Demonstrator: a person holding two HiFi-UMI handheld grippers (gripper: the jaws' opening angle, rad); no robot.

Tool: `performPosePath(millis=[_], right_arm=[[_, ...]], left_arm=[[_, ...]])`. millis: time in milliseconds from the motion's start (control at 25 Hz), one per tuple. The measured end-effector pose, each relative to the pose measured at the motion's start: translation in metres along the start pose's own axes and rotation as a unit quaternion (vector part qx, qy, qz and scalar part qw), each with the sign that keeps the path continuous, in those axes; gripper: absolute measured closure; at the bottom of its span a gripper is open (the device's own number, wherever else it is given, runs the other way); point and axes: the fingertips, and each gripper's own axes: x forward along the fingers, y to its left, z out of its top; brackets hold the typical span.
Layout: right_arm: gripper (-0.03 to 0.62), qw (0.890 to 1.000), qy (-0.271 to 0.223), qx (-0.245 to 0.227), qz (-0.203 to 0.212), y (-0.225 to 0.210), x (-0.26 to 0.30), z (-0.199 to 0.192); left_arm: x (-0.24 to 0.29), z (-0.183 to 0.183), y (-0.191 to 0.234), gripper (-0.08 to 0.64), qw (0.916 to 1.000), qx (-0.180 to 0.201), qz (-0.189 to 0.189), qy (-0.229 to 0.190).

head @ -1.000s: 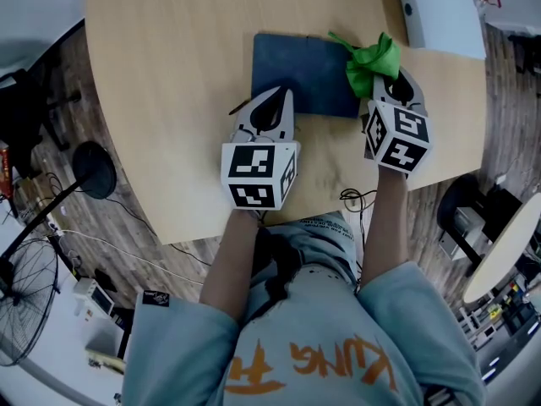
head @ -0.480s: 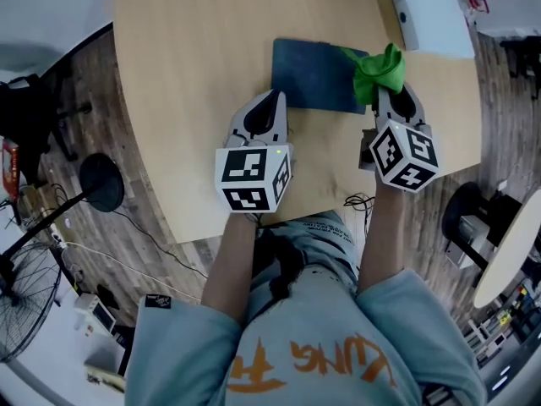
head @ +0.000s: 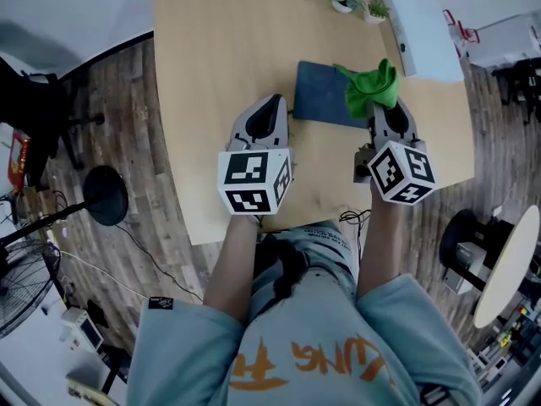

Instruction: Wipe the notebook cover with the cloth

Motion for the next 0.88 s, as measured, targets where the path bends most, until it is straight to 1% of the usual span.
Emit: performPosePath(millis=[240,400,480,600,880], right_arm=[[0.523,0.999,-0.030,-0.004,0.037,0.041,-0.004,0.027],[0.523,0.997,-0.040,-0.015,0.061,0.065,-0.010,0.042],[0.523,0.996,-0.045,-0.009,0.076,0.075,-0.013,0.049],[0.523,0.994,-0.056,0.002,0.094,0.085,-0.016,0.061],[0.523,0.988,-0.081,-0.010,0.131,0.099,-0.025,0.100]], left_arm=[[-0.025,0.037,0.012,0.543,0.9990,0.009,0.008,-0.044],[-0.043,0.060,0.015,0.543,0.9971,0.014,0.016,-0.073],[-0.050,0.070,0.016,0.543,0.9959,0.017,0.021,-0.086],[-0.059,0.086,0.016,0.543,0.9938,0.024,0.028,-0.105],[-0.082,0.134,0.002,0.543,0.9856,0.047,0.056,-0.152]])
